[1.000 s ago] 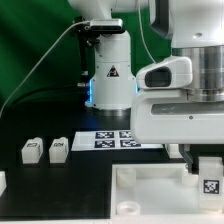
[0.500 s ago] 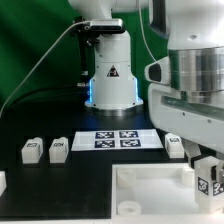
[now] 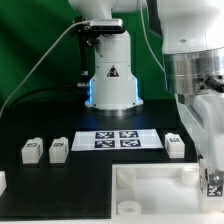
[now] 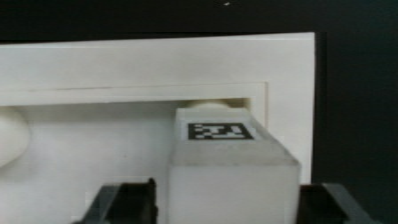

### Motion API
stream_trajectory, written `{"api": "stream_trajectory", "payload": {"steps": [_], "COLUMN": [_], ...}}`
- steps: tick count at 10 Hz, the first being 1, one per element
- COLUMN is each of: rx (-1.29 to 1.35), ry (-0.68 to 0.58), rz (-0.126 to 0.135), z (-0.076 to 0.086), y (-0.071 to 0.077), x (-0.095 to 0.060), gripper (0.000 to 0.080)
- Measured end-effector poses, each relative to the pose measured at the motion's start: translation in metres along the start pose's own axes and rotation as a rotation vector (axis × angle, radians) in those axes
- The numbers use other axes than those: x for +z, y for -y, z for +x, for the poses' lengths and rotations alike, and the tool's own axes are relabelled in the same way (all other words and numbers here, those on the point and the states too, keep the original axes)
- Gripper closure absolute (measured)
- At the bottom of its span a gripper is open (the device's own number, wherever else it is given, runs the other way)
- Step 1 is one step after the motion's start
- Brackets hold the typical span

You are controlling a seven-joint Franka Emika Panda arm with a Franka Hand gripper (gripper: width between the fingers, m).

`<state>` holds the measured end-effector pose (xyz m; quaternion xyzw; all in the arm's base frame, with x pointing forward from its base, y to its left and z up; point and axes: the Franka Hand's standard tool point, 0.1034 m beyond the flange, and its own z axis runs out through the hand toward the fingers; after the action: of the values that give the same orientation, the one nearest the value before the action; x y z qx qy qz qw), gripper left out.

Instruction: Assemble one leg

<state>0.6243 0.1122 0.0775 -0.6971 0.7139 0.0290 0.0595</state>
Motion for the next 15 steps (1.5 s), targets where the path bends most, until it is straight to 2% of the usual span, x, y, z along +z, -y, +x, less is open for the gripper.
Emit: {"api": "stream_trajectory", "payload": {"steps": [1,2,3,8,9,11,12,14,15], "rx": [-0.023,-0.206,-0.352,-0.806,-1.068,-1.353,-1.351,-1.314,-1.224], "ry": [-0.003,-0.022,-0.023,-0.027,-0.043,-0.045,-0.045,-0.045,-0.044], "rz": [-0.002,-0.015,-0.017,-0.026,-0.041,-0.034,-0.034,-0.033,-0.03], "z": [-0.001,-0.003,-0.004,-0.003,-0.011,-0.012,-0.011,-0.011,-0.01], "y": [0.0,-0.002,-0.002,-0.002,-0.003,0.0,0.0,0.0,0.0], "x": [0.001,0.004,0.005,0.005,0.005,0.003,0.003,0.003,0.003], "gripper": [0.0298,0.0196,0.0162,0.015,0.015,0.015,0.015,0.0412,0.0412]}}
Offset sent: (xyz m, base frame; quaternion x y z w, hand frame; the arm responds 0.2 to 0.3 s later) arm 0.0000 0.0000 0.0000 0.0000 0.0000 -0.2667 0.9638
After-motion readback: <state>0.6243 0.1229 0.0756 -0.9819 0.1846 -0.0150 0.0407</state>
